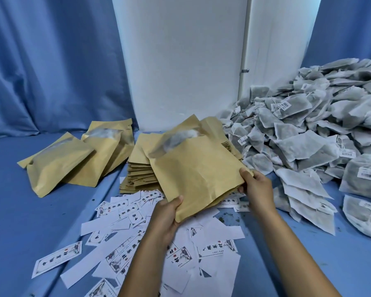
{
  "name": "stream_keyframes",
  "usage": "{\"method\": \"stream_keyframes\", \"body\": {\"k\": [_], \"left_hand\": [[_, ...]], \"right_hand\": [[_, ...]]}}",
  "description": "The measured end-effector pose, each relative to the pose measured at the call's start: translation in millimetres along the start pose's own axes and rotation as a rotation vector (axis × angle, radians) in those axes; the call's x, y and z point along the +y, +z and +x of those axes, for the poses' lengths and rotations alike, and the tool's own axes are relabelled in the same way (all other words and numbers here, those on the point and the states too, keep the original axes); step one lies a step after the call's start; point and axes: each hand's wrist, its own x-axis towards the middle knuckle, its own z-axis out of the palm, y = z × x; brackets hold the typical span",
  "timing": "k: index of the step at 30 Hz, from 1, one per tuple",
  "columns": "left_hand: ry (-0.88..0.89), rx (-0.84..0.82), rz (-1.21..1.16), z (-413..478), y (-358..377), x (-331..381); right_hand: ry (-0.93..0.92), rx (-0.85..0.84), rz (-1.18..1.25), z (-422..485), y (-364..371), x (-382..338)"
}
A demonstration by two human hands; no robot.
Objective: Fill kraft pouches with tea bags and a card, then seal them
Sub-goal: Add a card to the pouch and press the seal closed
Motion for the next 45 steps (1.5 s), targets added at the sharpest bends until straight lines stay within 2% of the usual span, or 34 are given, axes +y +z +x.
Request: {"method": "stream_keyframes", "body": {"k": [7,10,16,20,25,30,34,38,45], "left_hand": [[0.053,0.007,0.053,3,0,-11],[0.055,0.02,0.036,6,-1,-14],[0.072,0.008,0.023,7,-2,-13],[0.096,0.022,0.031,8,-2,-14],[0.093,0.018,0.036,7,0,-14],[0.103,0.037,0.038,4,3,-14],[0.104,0.038,0.055,3,4,-13],[0.108,0.051,0.049,3,6,-13],[0.103,0.038,0.043,2,11,-16]], "right_hand": [[-0.002,0.039,-0.023,-5,-4,5],[0.019,-0.047,0.016,-7,1,6],[0.04,-0.02,0.149,-10,4,9],[0.131,-0.13,0.118,-16,10,9],[0.13,-0.064,0.156,-17,10,10],[0.148,-0.155,0.02,-22,17,13],[0.168,-0.114,0.054,-23,16,12],[0.207,-0.18,0.024,-31,22,10],[0.238,-0.186,0.051,-35,24,9]]}}
